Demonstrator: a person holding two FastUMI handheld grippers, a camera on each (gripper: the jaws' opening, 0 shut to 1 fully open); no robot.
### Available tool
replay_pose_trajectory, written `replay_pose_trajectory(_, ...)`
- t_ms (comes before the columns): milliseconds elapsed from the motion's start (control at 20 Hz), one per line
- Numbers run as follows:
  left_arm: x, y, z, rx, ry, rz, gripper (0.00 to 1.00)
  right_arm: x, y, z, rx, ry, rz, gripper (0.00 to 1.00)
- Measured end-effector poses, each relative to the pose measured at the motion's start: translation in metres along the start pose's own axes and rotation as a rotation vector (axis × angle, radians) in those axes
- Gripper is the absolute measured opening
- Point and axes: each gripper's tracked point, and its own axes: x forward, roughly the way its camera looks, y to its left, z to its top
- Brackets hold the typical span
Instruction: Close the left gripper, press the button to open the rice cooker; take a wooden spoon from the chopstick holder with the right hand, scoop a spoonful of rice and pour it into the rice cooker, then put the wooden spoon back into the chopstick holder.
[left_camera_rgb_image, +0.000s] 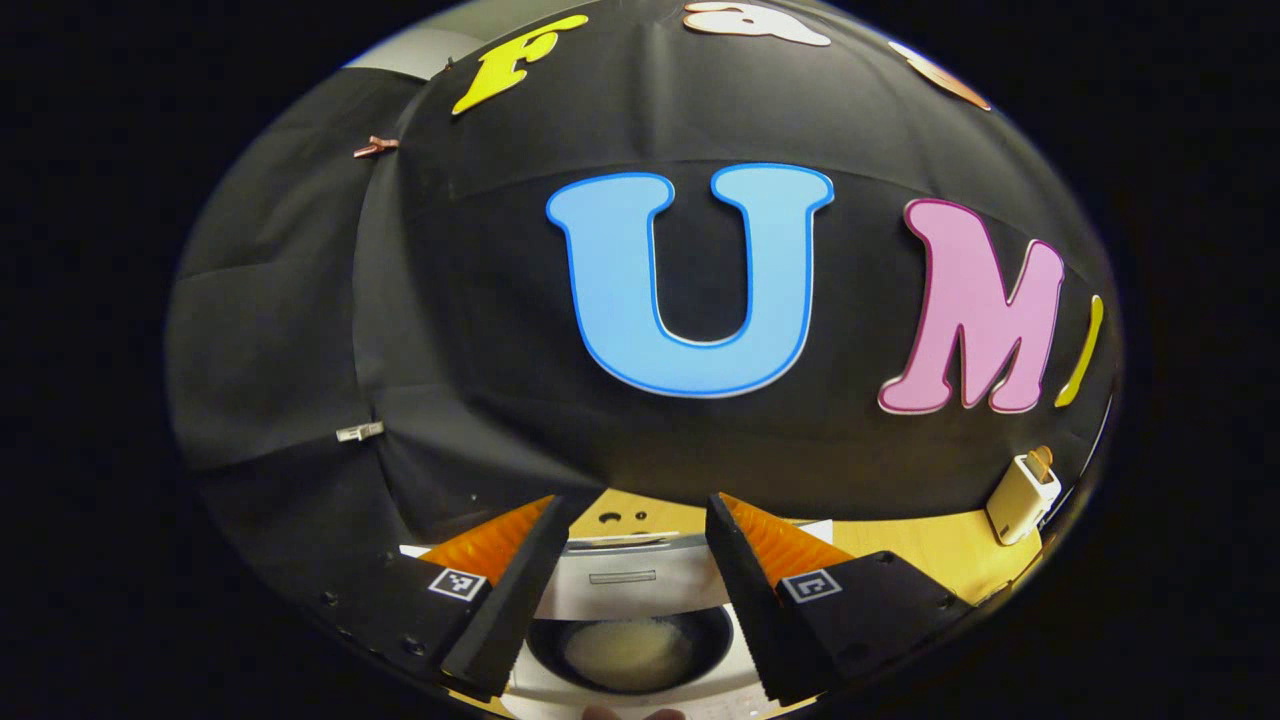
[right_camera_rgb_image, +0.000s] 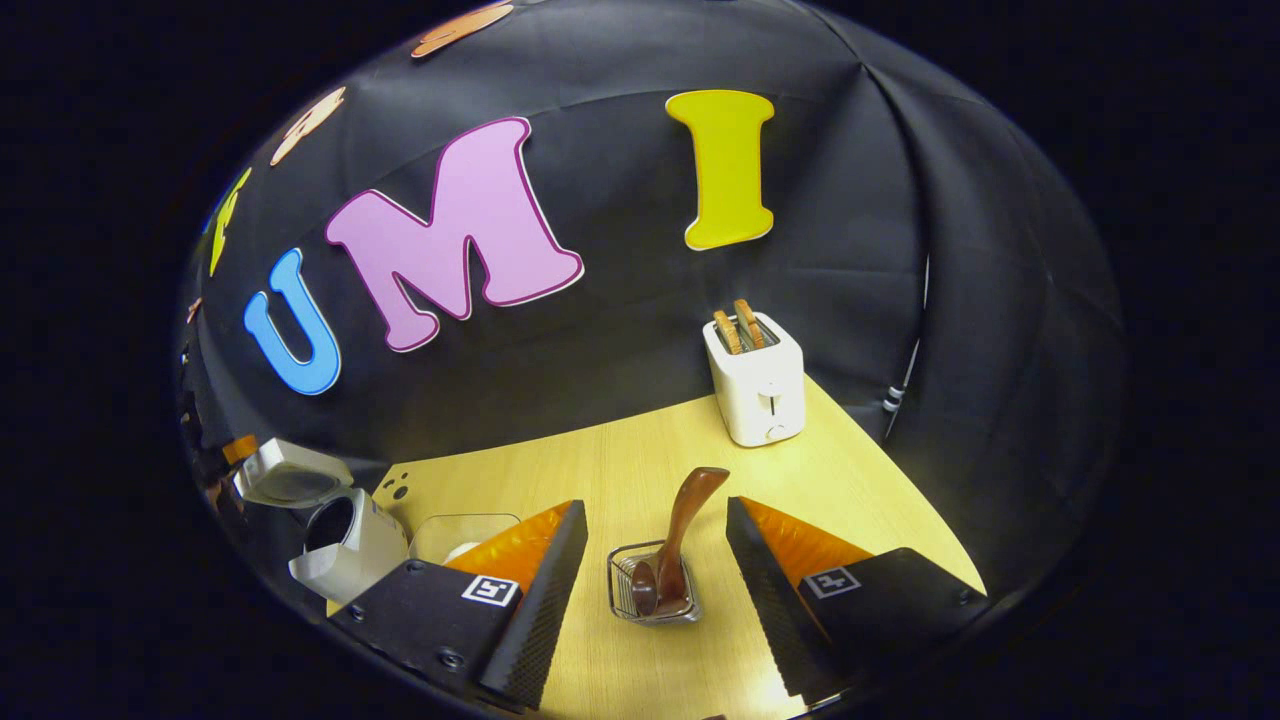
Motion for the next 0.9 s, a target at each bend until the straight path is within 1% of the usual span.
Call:
replay_pose_trajectory(200, -0.012, -0.003, -0.041, -0.006, 0.036, 0.007, 0.92, 0.004, 0.005, -0.001, -0.004, 0.006, 0.012, 0.87)
replay_pose_trajectory(350, -0.011, -0.003, -0.081, -0.012, 0.113, 0.007, 0.9, 0.005, 0.008, -0.002, -0.011, 0.007, 0.015, 0.87)
replay_pose_trajectory(450, -0.009, -0.005, -0.097, 0.002, 0.13, -0.003, 0.9, 0.003, 0.007, -0.003, -0.016, 0.007, 0.012, 0.87)
replay_pose_trajectory(550, -0.008, -0.006, -0.108, 0.016, 0.133, -0.012, 0.92, 0.003, 0.005, -0.005, -0.016, 0.01, 0.006, 0.87)
replay_pose_trajectory(900, -0.005, -0.008, -0.138, 0.017, 0.187, -0.019, 0.9, 0.001, 0.008, -0.003, -0.019, 0.001, -0.01, 0.88)
